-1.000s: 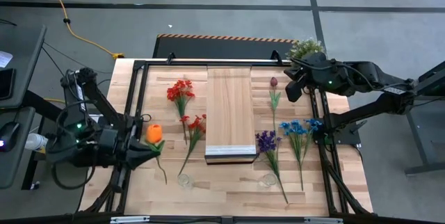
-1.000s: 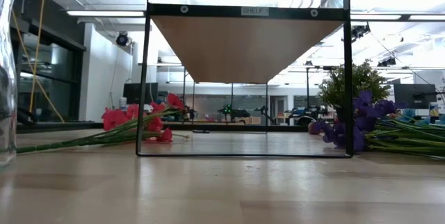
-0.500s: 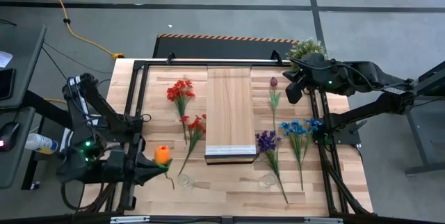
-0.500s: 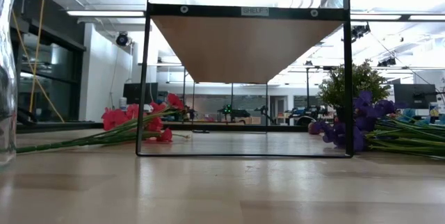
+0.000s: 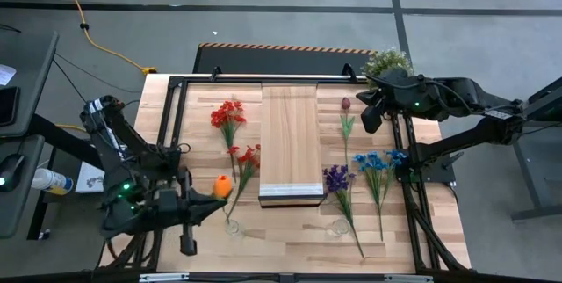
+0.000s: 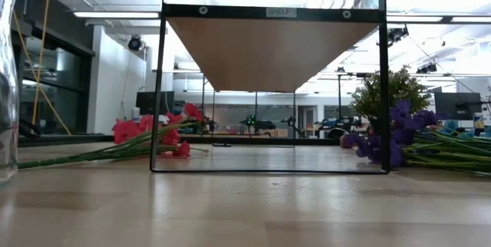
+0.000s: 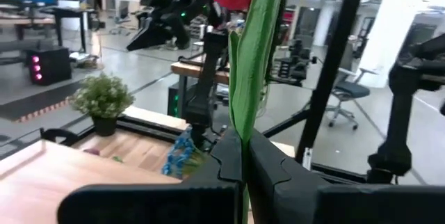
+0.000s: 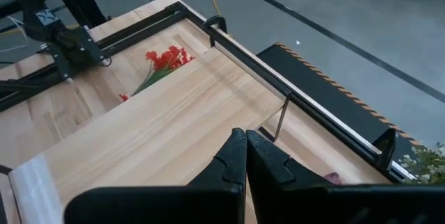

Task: Pick and place flowers into a vace then onto a shelf
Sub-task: Put the orange flower into the left transparent vase

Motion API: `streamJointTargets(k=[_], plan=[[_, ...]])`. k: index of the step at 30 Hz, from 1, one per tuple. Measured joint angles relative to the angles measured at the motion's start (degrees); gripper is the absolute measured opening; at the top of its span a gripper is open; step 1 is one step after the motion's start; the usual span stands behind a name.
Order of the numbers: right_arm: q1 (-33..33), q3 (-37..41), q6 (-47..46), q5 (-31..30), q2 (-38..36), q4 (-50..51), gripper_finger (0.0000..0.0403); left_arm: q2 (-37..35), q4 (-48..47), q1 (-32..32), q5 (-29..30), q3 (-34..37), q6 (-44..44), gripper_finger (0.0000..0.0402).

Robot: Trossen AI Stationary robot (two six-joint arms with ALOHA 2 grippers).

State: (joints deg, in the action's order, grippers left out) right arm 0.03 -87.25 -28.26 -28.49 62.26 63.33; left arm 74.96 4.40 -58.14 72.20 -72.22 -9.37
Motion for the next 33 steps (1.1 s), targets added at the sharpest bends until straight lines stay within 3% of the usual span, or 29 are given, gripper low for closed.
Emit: streamJointTargets(k=[16,33], plan=[[0.00,0.01,0.18,0.00,0.00,0.79,0.0000,-0.02,0.00,0.78,2.34,7.77,-13.06,0.0035],[0.01,-0.01,0.01,1.78,0.00,0.70,0.0000,-0.07,-1.27,0.76,4.07,12.45,-19.62,0.0035]])
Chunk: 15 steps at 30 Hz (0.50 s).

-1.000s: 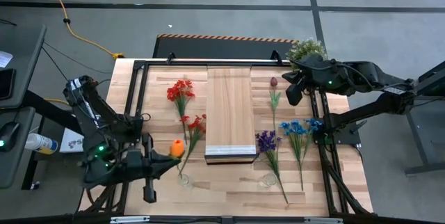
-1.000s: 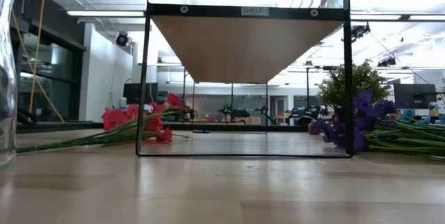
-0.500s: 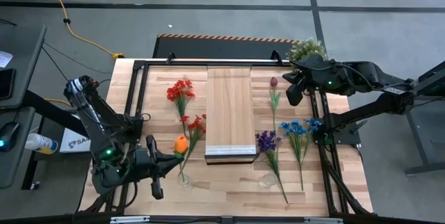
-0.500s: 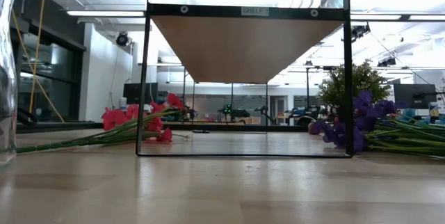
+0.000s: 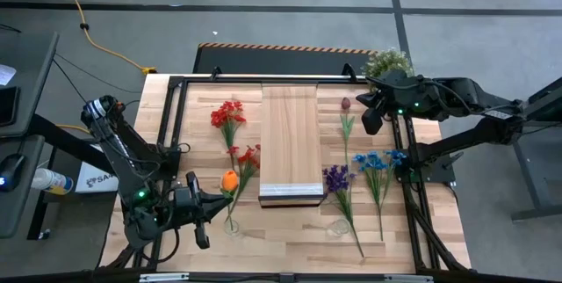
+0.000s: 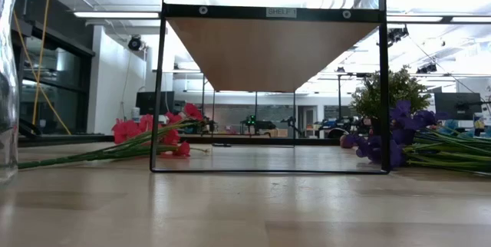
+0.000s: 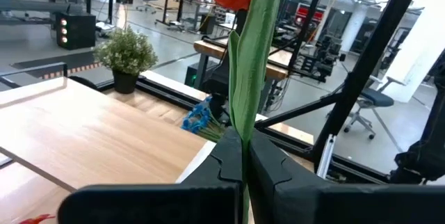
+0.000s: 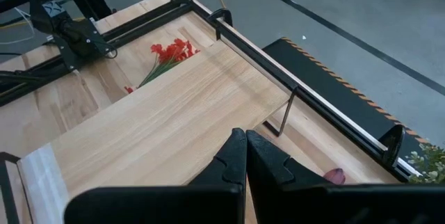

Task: Pick and place flowers into a vace then onto a shelf
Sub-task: Put the orange flower into the left transparent vase

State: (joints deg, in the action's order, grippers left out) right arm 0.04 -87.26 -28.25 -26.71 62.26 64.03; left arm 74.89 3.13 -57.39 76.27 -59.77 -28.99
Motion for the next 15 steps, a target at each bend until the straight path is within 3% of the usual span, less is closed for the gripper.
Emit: streamJointTargets(k=[7,15], plan=[[0.00,0.00,-0.22,0.53,0.00,-0.02,0.0000,0.00,-2.36,0.00,-1.05,0.00,-2.50,0.0035],[0.00,0.00,-0.22,0.54,0.00,-0.02,0.0000,0.46,-15.08,0.00,-2.58,0.00,-18.43,0.0035]])
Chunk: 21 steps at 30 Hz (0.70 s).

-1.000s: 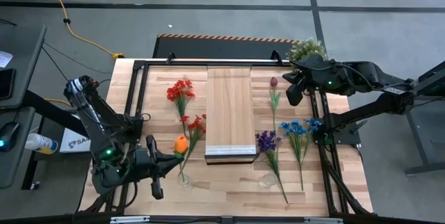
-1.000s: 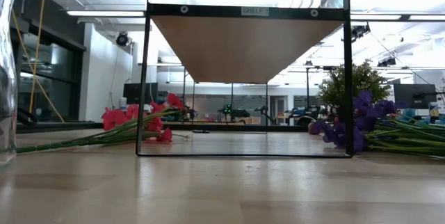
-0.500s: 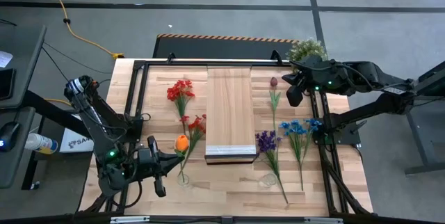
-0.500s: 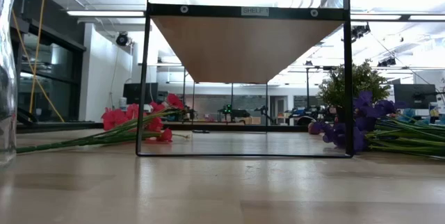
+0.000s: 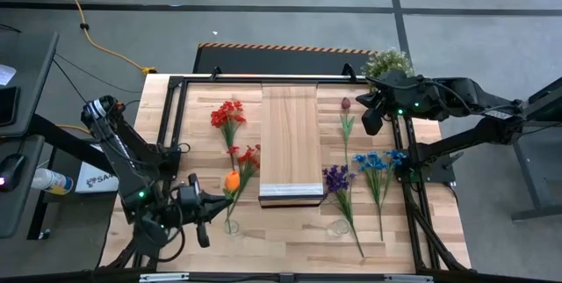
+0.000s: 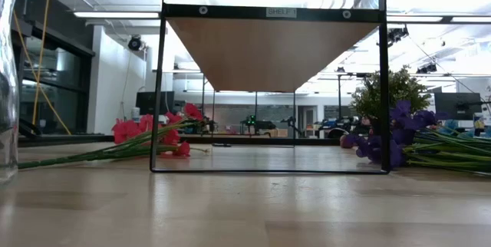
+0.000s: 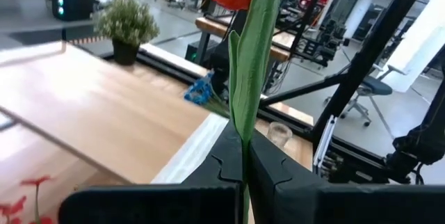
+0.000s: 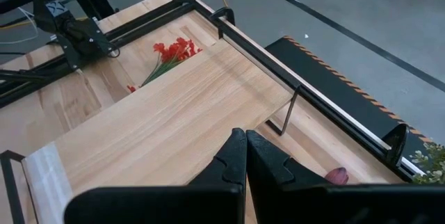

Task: Pick and place flowers into a vace then onto a shelf
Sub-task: Put the orange flower into the left transparent vase

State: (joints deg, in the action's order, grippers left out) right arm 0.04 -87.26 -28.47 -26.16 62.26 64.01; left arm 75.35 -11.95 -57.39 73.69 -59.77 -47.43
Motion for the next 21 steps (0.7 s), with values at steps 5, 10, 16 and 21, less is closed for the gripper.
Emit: streamJointTargets(k=[5,10,16,21], plan=[[0.01,0.01,-0.02,-0.01,0.00,0.00,0.0000,1.98,-1.96,0.00,-0.60,0.00,-4.87,0.0035],[0.00,0.01,-0.02,-0.09,0.00,0.00,0.0000,3.73,-1.99,0.02,-2.04,0.00,-8.98,0.0038],[0.00,0.02,-0.04,-0.21,0.00,-0.02,0.0000,4.89,-1.57,0.02,-3.95,0.00,-11.99,0.0052],[-0.01,0.02,-0.06,0.32,0.00,-0.03,0.0000,5.07,-1.54,0.02,-5.97,0.00,-12.11,0.0041]])
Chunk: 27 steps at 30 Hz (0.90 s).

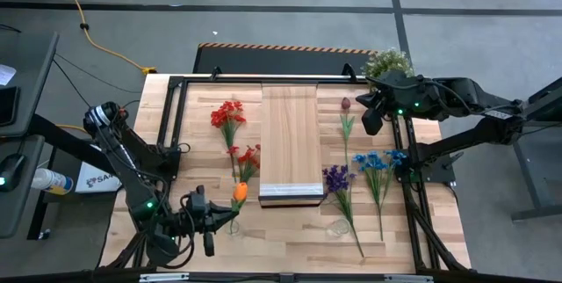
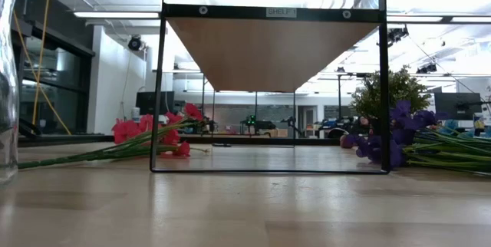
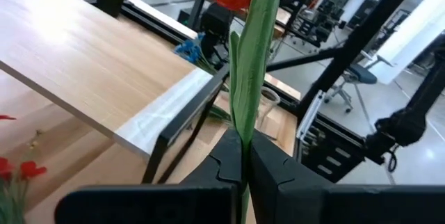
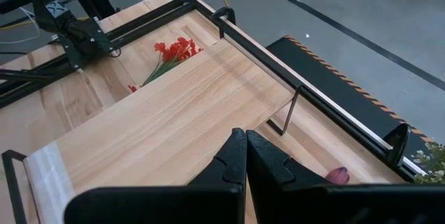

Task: Pick and place flowers into a vace then onto a shelf
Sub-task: Put the orange flower into the left transparent vase

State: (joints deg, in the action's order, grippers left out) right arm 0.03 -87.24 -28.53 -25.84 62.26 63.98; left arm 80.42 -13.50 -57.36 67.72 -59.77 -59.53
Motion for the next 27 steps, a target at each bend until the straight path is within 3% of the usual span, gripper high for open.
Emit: streamJointTargets(k=[8,27], plan=[[0.00,-0.02,-1.46,0.93,0.00,-0.02,0.0000,0.00,-0.11,0.00,-0.26,0.00,-0.78,0.0064],[0.02,-0.01,-1.49,1.24,0.00,0.00,0.0000,0.00,0.07,0.00,-2.78,0.00,-0.99,0.0068]])
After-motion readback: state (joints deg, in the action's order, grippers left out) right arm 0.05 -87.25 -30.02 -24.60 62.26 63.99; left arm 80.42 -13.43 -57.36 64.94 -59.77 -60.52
